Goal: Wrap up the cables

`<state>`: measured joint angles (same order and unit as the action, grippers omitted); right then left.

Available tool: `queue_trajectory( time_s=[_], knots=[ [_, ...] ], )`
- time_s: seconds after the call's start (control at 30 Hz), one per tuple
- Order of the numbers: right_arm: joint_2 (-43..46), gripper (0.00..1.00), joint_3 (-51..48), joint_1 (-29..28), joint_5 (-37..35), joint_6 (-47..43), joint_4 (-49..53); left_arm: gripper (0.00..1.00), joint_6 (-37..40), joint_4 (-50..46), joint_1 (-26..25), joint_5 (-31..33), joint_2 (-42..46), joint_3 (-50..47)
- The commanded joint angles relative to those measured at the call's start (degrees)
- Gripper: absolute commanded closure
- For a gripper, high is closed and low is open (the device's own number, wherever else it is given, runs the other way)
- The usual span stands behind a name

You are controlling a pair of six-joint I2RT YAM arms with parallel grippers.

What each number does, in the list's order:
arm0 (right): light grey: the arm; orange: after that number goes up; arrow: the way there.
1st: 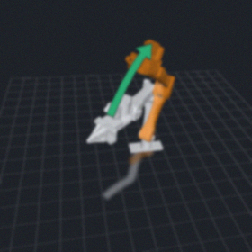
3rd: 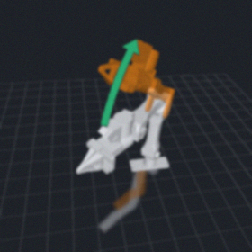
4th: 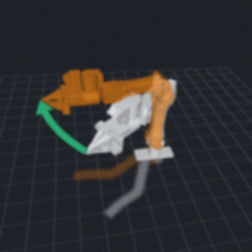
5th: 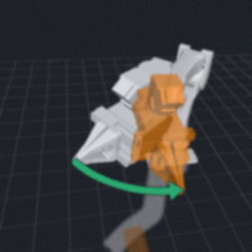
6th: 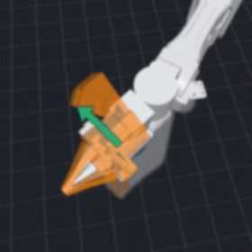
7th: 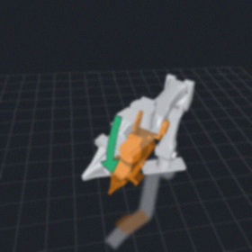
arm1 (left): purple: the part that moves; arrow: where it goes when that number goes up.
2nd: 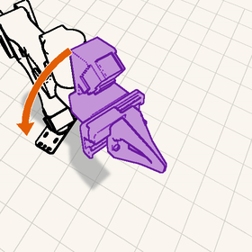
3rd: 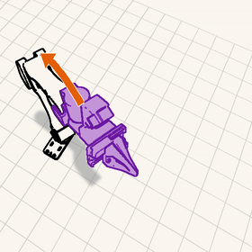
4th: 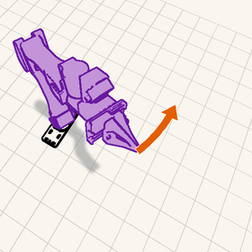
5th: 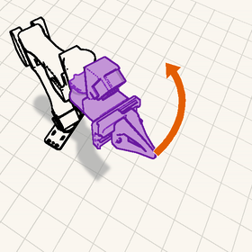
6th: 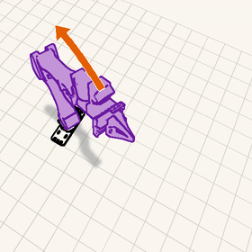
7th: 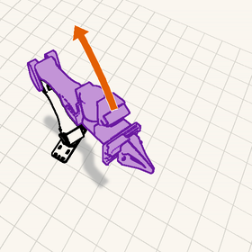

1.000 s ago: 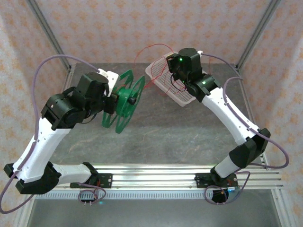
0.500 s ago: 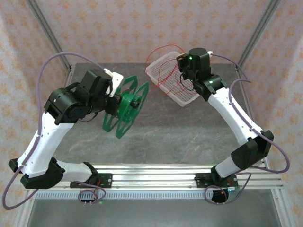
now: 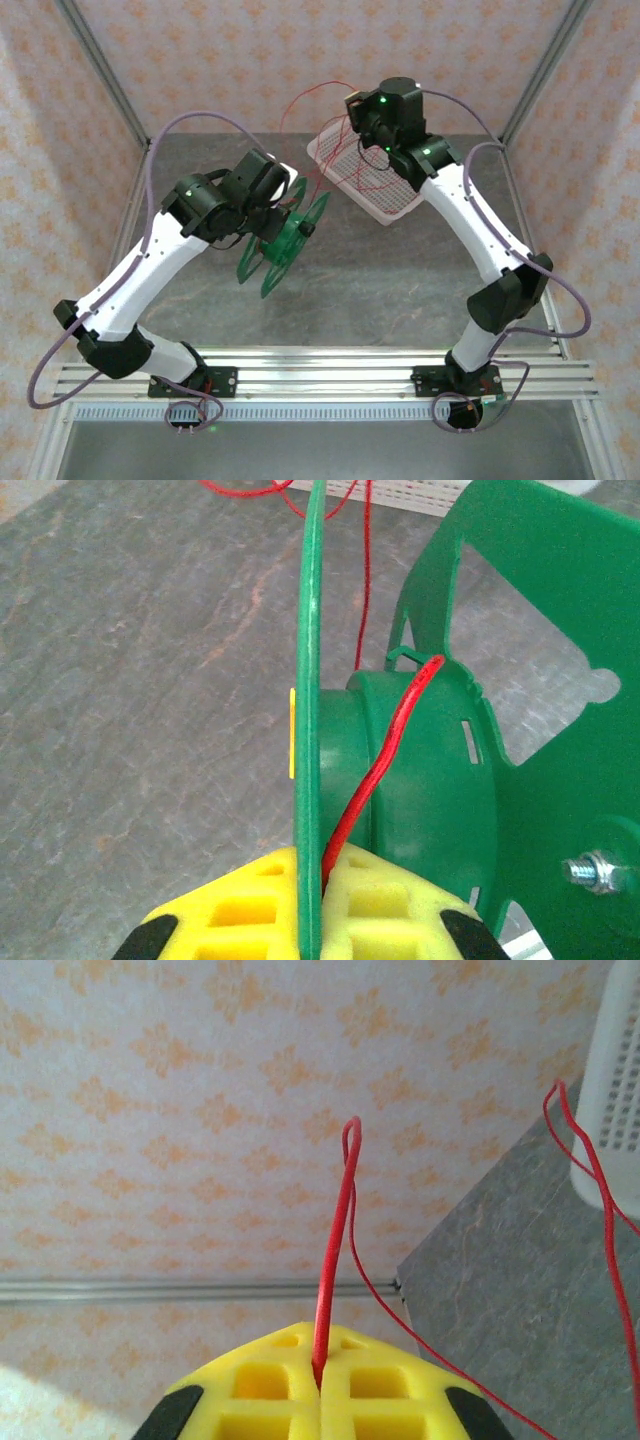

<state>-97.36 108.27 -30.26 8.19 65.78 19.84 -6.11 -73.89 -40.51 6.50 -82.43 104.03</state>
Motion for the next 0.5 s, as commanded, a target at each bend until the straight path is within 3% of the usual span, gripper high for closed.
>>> queue_trajectory(
  time_s=[0.0, 0.27, 0.47],
  knots=[
    [1.26, 1.0, 1.06, -2.47, -0.78, 0.62, 1.21, 1.0, -5.52, 3.31, 0.5, 10.93, -0.37, 2.72],
    [4.26, 1.0, -1.71, -8.14, -6.13, 4.29, 1.34, 1.0, -14.91, 6.09, 0.61, 21.19, -4.2, 4.79],
    [2.28, 1.0, 1.68, -12.2, -7.06, 4.74, 1.51, 1.0, -15.48, 6.76, 0.63, 22.46, -7.35, 7.59]
  ],
)
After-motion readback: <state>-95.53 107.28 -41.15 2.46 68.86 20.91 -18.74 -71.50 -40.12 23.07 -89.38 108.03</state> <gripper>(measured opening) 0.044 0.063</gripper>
